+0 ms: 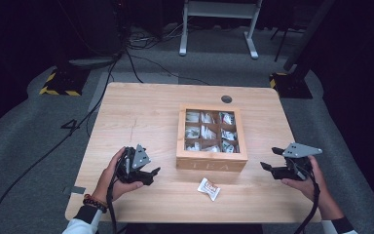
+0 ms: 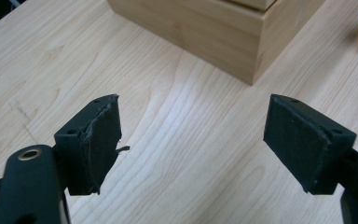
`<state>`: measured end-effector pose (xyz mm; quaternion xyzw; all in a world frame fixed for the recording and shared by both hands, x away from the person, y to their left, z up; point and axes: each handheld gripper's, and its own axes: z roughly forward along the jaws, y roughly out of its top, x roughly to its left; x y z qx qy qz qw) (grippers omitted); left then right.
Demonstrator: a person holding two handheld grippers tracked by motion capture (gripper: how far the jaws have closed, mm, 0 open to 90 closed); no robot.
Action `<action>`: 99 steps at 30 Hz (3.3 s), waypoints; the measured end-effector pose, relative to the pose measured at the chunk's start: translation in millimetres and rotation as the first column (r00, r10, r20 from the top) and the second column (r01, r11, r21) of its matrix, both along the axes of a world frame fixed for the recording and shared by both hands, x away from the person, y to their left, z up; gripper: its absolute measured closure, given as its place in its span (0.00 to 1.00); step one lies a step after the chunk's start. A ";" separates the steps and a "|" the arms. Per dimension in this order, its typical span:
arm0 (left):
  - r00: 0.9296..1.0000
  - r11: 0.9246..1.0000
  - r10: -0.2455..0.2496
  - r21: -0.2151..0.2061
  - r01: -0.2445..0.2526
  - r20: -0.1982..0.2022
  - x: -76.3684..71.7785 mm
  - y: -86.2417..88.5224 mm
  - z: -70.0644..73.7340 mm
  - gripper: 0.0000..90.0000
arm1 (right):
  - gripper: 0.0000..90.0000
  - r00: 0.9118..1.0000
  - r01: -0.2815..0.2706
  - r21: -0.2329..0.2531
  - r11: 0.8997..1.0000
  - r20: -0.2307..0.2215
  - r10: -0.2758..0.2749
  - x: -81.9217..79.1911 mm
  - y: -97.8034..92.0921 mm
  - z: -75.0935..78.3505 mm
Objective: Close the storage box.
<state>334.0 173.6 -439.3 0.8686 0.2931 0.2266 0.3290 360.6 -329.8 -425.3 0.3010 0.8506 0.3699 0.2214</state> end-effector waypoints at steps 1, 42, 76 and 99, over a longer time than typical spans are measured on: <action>1.000 1.000 0.002 0.003 -0.002 -0.003 -0.7 1.7 -1.1 0.22 | 0.31 1.000 0.008 -0.002 1.000 -0.005 -0.008 -0.7 -2.1 -1.6; 0.983 0.993 0.117 -0.007 -0.119 -0.139 -18.5 69.9 -56.5 0.20 | 0.29 0.978 0.160 0.018 0.987 -0.138 -0.156 -28.9 -59.8 -69.2; 0.973 0.981 0.133 -0.117 -0.156 -0.187 -17.7 85.7 -65.0 0.18 | 0.27 0.973 0.197 0.074 0.978 -0.138 -0.186 -31.6 -69.6 -78.4; 0.974 0.981 0.135 -0.113 -0.157 -0.185 -16.1 85.8 -64.8 0.18 | 0.26 0.972 0.203 0.073 0.976 -0.137 -0.192 -31.5 -69.7 -78.4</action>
